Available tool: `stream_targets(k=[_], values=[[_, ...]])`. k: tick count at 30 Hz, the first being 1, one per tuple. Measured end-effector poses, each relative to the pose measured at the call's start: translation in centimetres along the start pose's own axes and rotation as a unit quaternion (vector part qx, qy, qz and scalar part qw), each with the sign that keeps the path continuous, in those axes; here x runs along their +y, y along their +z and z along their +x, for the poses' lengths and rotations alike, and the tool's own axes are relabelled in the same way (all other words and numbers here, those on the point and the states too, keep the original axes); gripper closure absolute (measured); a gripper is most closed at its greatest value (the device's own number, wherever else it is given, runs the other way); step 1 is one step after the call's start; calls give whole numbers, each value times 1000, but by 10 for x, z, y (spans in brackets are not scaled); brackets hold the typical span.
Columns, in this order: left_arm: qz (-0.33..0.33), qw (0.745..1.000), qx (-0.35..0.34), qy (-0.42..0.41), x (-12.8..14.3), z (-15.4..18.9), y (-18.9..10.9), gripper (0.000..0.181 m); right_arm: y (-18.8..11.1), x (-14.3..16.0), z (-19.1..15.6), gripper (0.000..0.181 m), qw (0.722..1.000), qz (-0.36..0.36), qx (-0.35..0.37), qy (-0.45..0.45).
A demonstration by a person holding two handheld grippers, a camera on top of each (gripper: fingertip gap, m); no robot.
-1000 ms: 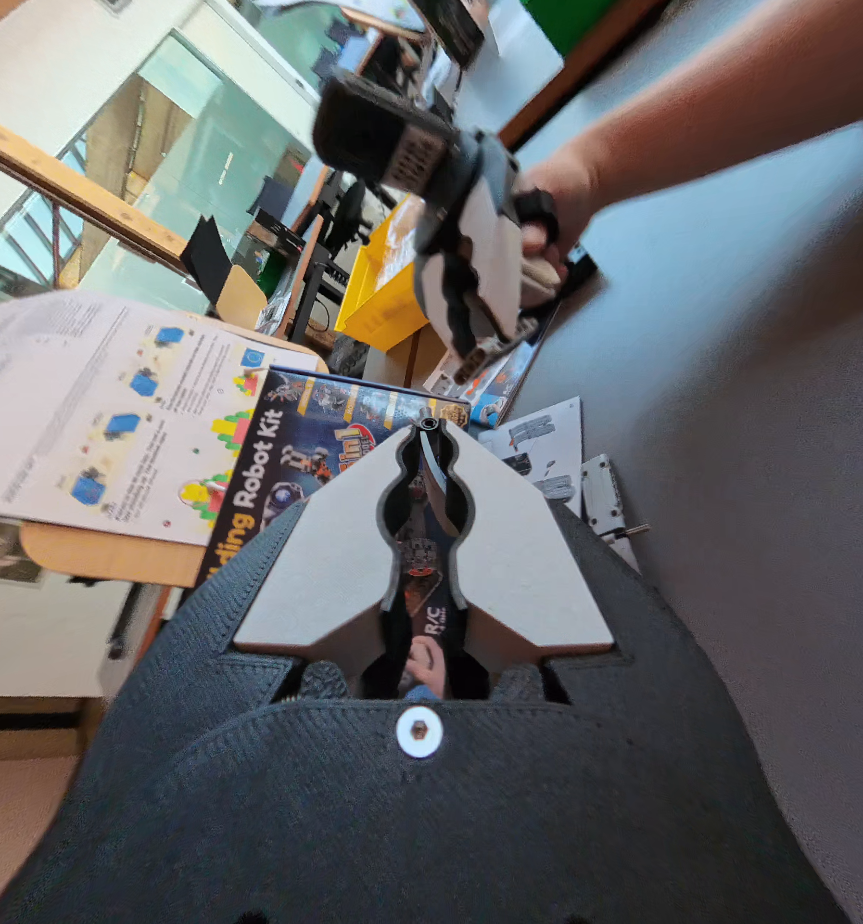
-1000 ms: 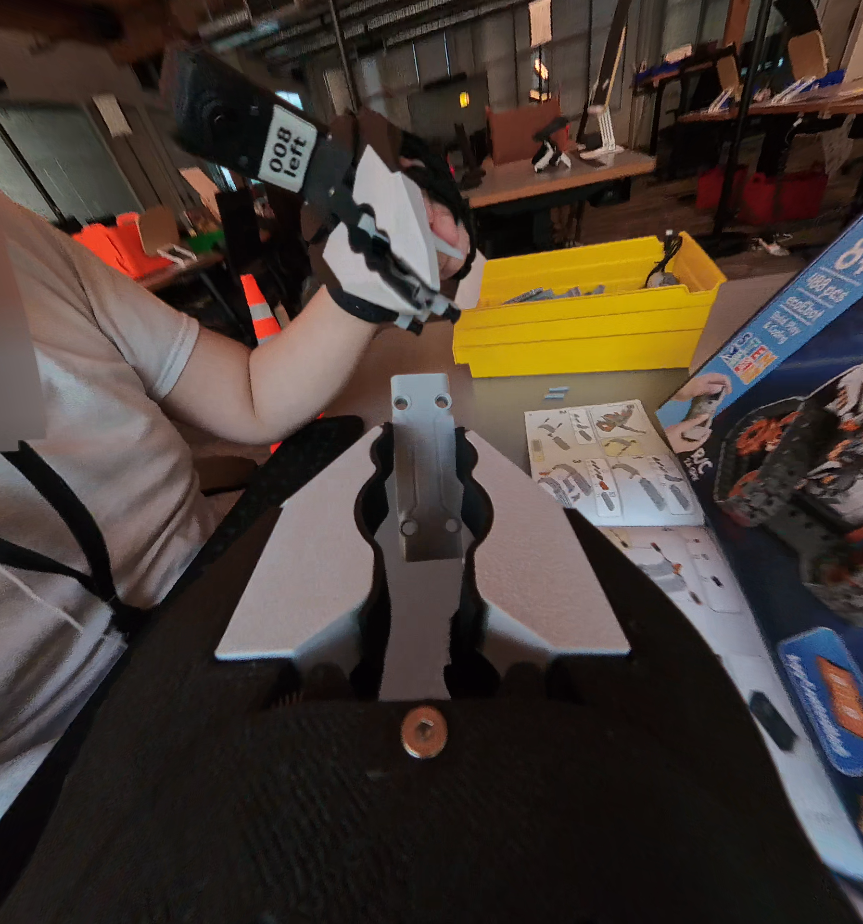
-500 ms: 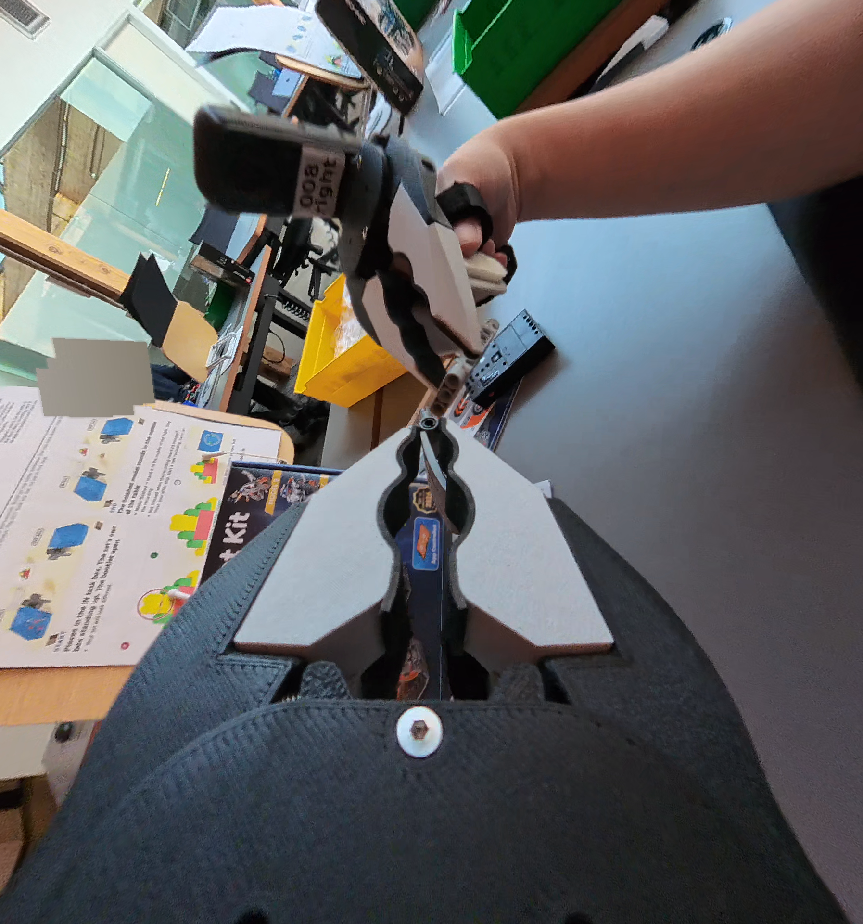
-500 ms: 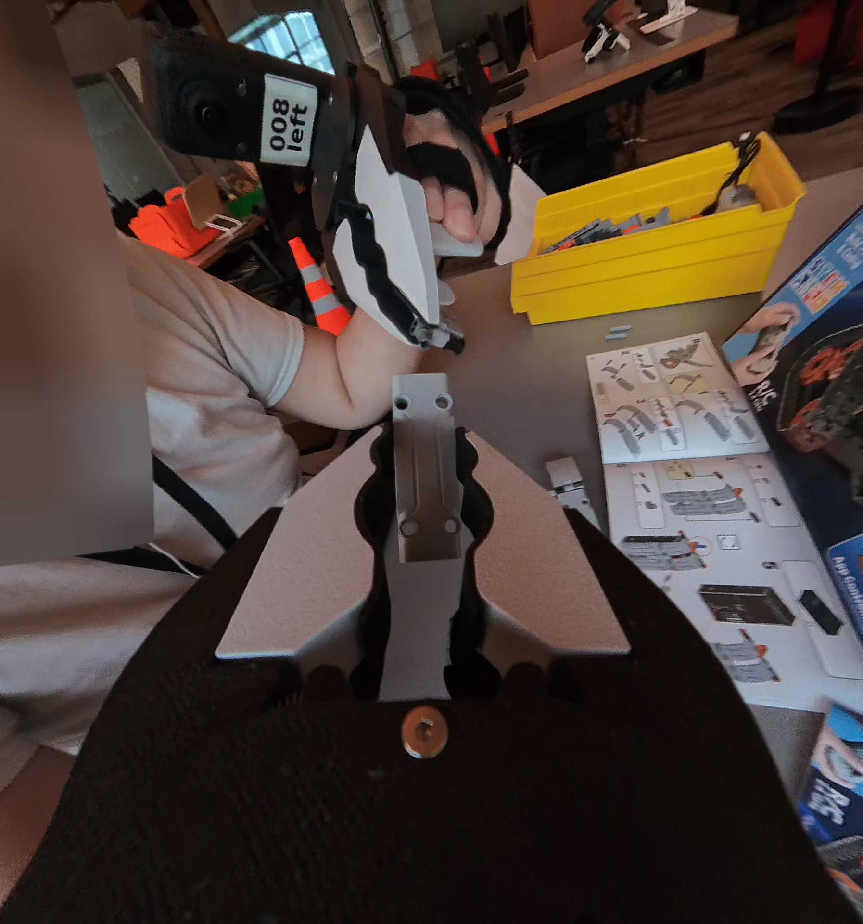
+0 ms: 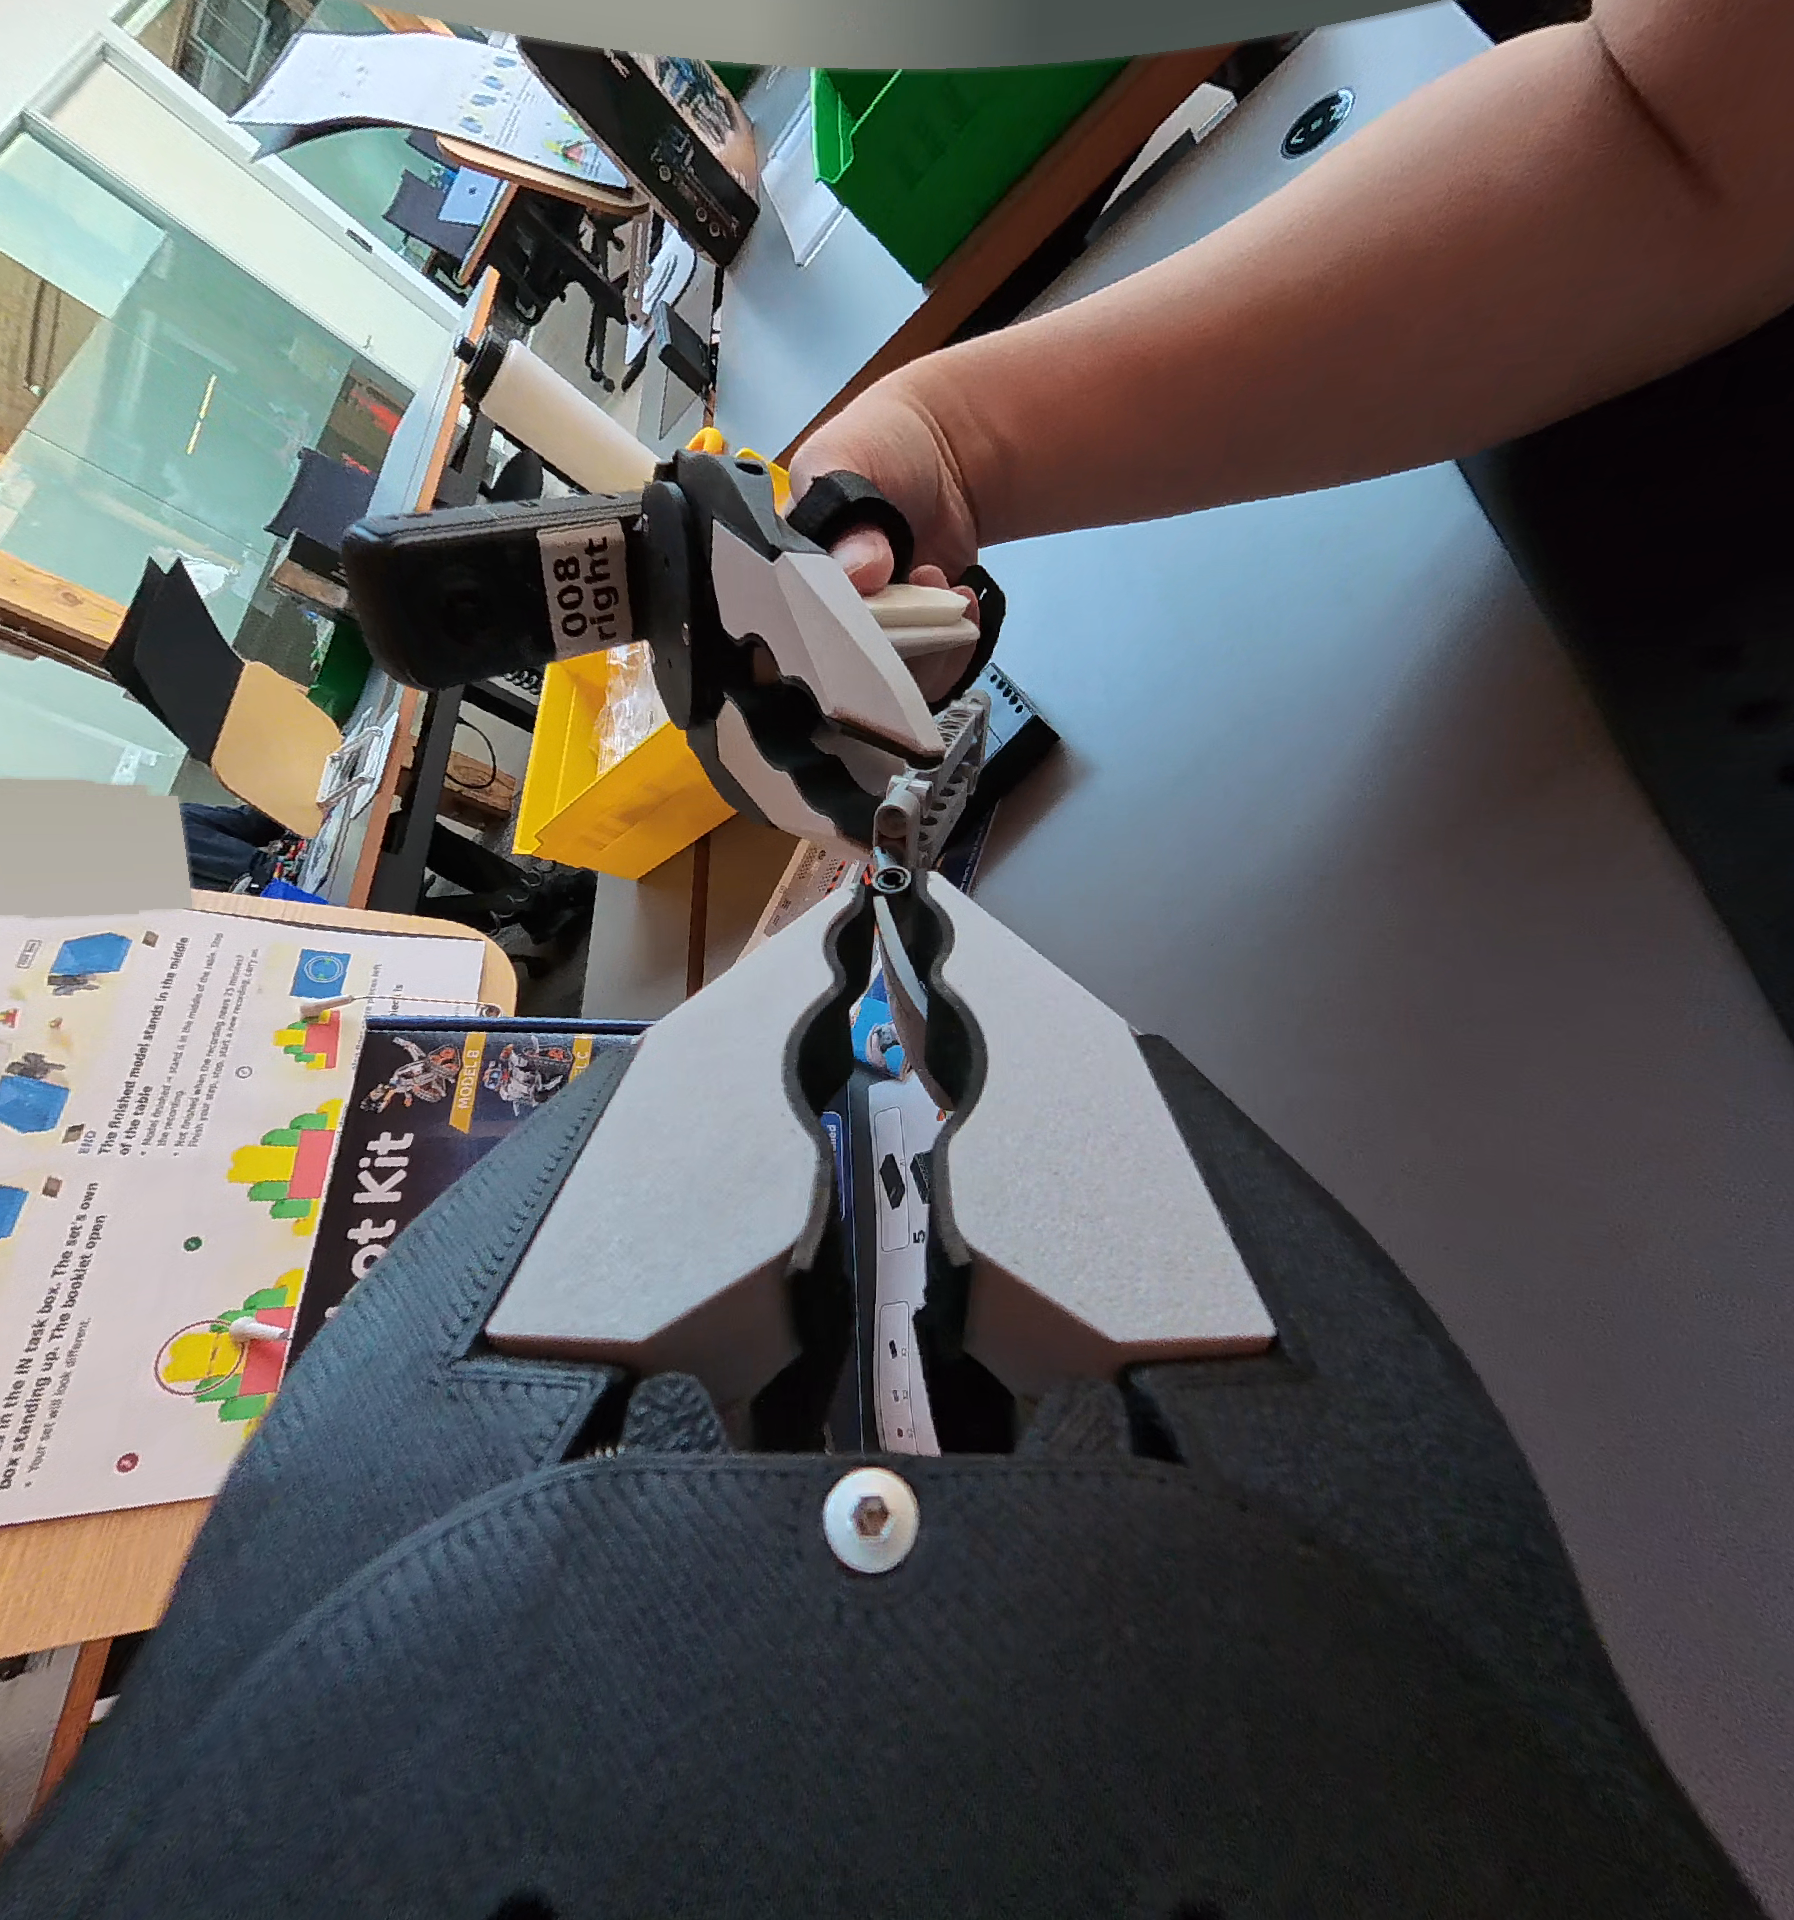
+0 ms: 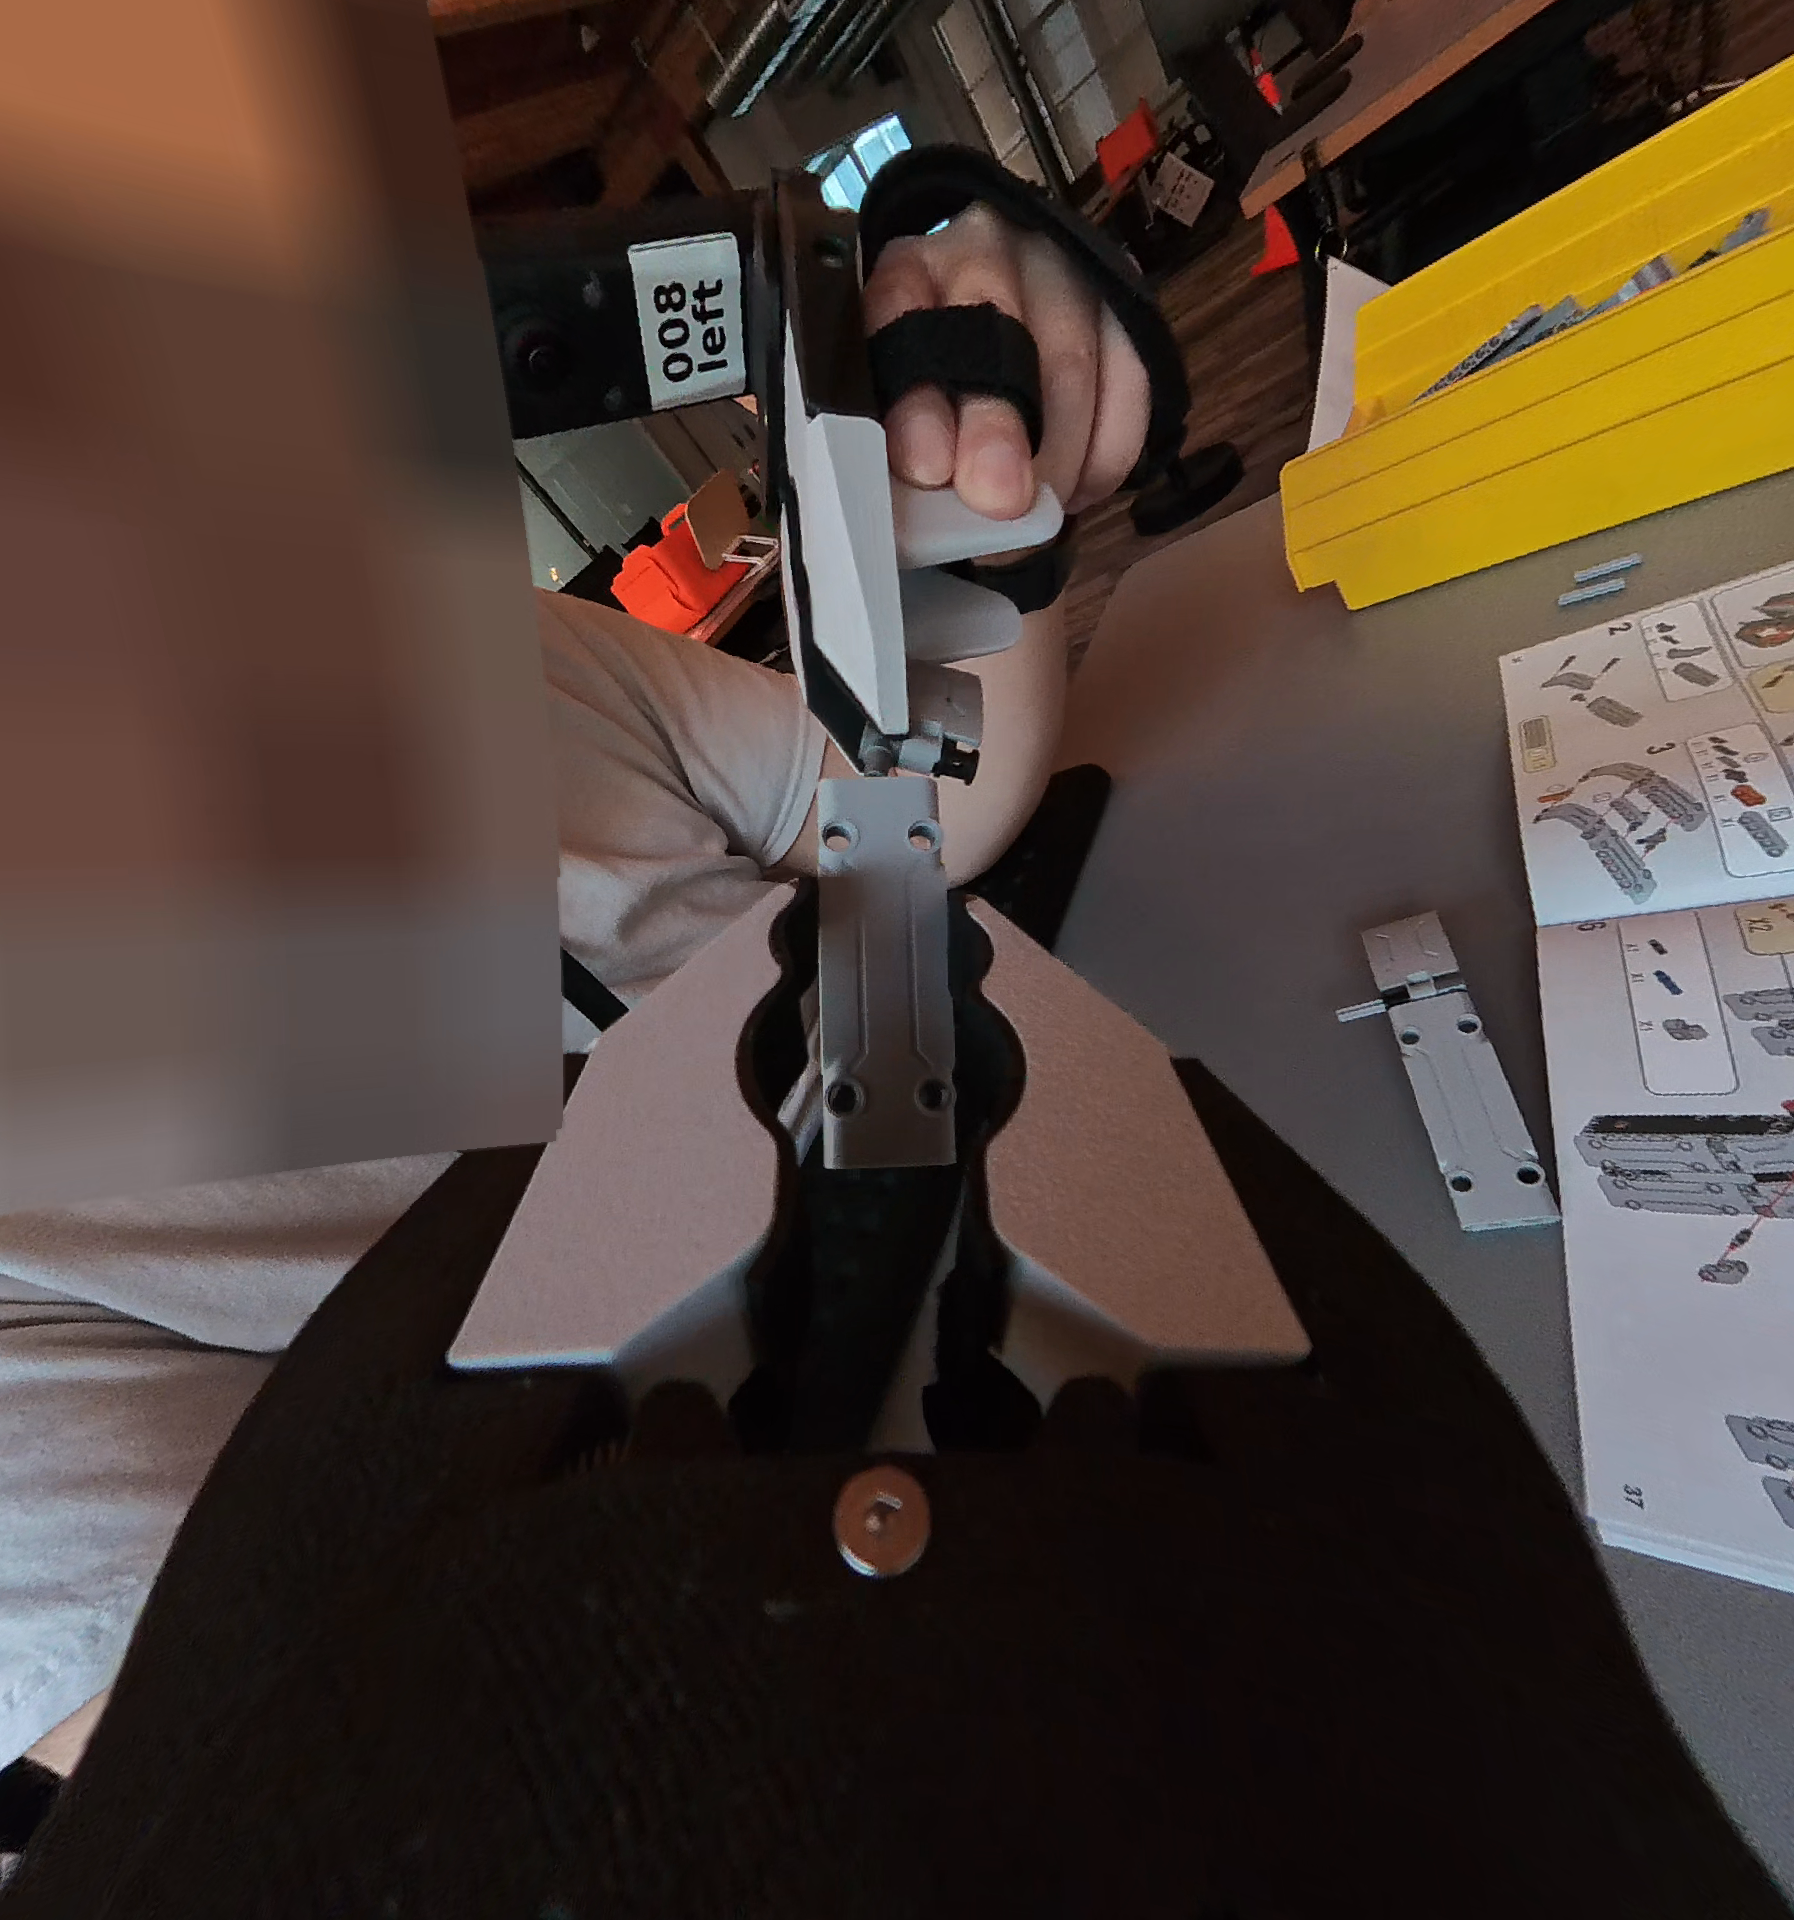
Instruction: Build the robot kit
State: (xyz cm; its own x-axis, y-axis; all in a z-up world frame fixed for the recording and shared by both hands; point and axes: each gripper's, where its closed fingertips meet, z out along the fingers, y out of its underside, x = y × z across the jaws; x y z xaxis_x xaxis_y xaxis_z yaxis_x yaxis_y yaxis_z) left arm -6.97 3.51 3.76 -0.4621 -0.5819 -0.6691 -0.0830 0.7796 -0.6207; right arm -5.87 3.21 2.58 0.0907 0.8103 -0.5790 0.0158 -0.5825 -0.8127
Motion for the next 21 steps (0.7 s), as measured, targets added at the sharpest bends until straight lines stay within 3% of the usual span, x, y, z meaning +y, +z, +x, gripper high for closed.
stream_targets(k=[21], values=[[-16,999,46,-23,10,13,2,176,2,9,15,159,999,-14,9,43]])
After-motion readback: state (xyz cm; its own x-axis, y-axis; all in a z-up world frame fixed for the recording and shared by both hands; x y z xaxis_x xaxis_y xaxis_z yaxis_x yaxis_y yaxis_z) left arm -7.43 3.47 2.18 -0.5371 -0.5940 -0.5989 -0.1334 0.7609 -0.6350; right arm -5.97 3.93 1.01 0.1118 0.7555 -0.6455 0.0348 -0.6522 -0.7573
